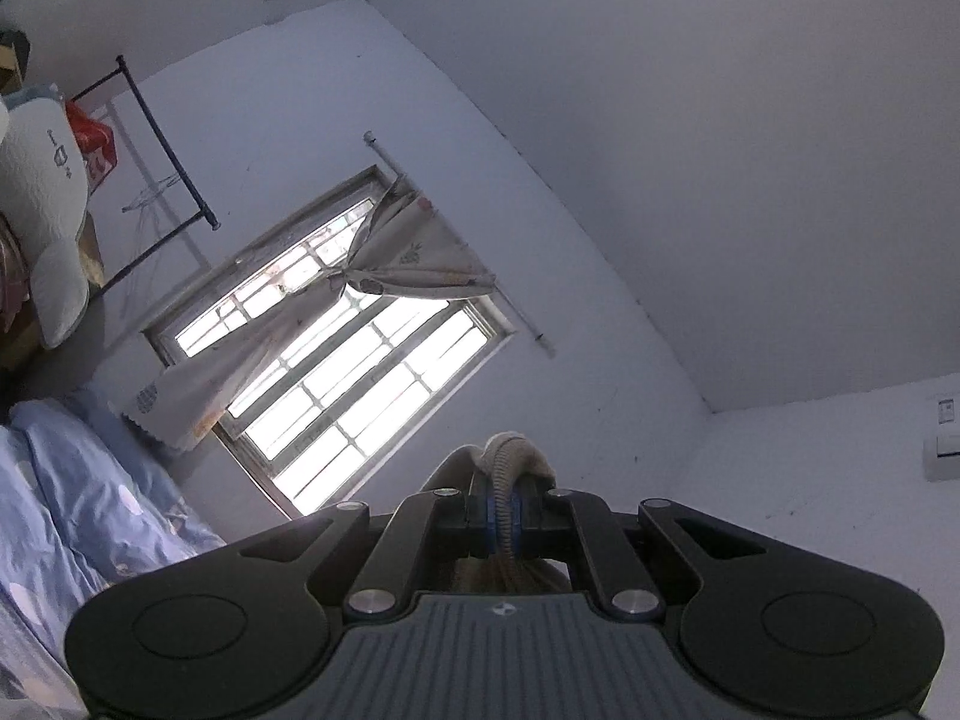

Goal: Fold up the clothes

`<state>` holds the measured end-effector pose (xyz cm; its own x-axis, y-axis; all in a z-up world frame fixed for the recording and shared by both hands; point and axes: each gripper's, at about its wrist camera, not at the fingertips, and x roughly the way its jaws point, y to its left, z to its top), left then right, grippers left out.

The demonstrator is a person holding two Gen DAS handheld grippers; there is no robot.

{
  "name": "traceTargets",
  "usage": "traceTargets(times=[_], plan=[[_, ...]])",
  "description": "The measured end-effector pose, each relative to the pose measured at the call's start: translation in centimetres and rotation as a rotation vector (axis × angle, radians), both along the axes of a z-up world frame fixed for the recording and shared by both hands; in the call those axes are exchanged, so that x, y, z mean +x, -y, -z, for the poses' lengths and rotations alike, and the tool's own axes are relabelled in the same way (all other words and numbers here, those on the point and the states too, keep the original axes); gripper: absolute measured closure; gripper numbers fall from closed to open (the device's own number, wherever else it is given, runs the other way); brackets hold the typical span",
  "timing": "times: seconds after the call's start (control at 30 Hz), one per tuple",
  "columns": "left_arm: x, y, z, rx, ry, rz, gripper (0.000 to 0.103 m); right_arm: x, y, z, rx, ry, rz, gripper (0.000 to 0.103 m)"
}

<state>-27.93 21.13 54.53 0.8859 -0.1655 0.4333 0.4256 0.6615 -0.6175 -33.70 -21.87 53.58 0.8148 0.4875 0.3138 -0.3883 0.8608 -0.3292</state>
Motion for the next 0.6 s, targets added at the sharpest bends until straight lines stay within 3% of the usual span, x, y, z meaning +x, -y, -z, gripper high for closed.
traceTargets(times=[0.23,0.43,0.6], plan=[[1.8,1.1,1.6,0.048,-0.059,0.003,0.101,3.5,0.8,1.3,-0.019,-0.073,0.040,0.100],[7.3,3.1,5.4,0.060,-0.196,0.025,0.101,8.9,2.4,3.2,-0.050,-0.173,0.105,0.100],[14.7,4.7,10.2,0.101,-0.325,-0.003,0.100,17.4,2.2,6.1,-0.103,-0.257,0.186,0.100]])
